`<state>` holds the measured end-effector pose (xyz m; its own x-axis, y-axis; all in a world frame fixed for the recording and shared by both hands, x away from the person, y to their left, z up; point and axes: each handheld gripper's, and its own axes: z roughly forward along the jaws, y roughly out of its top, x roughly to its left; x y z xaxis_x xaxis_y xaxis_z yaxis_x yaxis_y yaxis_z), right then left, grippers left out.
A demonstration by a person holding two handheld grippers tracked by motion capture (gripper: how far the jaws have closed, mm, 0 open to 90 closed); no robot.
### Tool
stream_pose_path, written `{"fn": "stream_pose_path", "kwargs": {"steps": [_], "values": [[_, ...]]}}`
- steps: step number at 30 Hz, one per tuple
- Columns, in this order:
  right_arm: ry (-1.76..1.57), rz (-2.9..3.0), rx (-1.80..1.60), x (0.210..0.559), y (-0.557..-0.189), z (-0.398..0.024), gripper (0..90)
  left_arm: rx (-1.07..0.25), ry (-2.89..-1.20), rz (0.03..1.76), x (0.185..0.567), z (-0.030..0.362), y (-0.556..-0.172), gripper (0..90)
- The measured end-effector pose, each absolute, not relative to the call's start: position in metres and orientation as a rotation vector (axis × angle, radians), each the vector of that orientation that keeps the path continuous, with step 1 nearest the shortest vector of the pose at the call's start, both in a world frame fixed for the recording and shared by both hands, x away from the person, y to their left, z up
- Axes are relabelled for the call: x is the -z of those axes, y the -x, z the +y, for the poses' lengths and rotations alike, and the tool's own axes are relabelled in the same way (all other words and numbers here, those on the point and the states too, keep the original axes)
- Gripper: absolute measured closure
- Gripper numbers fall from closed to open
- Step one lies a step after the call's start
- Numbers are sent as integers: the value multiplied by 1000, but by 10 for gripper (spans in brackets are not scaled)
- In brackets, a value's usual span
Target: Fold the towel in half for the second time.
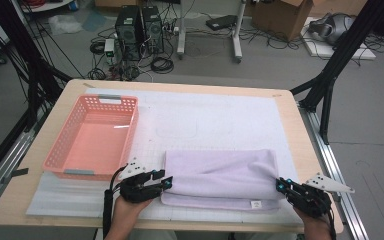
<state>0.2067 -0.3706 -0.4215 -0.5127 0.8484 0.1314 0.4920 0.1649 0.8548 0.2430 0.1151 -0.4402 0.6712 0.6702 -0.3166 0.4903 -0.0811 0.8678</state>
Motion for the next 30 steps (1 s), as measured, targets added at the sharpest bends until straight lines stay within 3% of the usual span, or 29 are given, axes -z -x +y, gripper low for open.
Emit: {"fn": "stream_pose_path", "kwargs": {"steps": [4,7,14,17,18,30], "values": [[-1332,2035,-1290,421,-200,-374,568,-200,-1708,945,437,118,-235,495],[-1358,1990,-1315,419,-199,-377,543,-188,-1708,954,437,117,-233,493],[-1422,2100,-1152,436,-211,-370,595,-121,-1822,987,447,110,-234,662],[-1453,2141,-1130,443,-214,-370,736,-123,-1846,976,449,108,-234,797],[-1447,2150,-1132,444,-214,-371,832,-130,-1847,968,449,108,-233,831],[-1304,2164,-1189,421,-180,-370,857,-156,-1816,914,440,123,-213,828]]}}
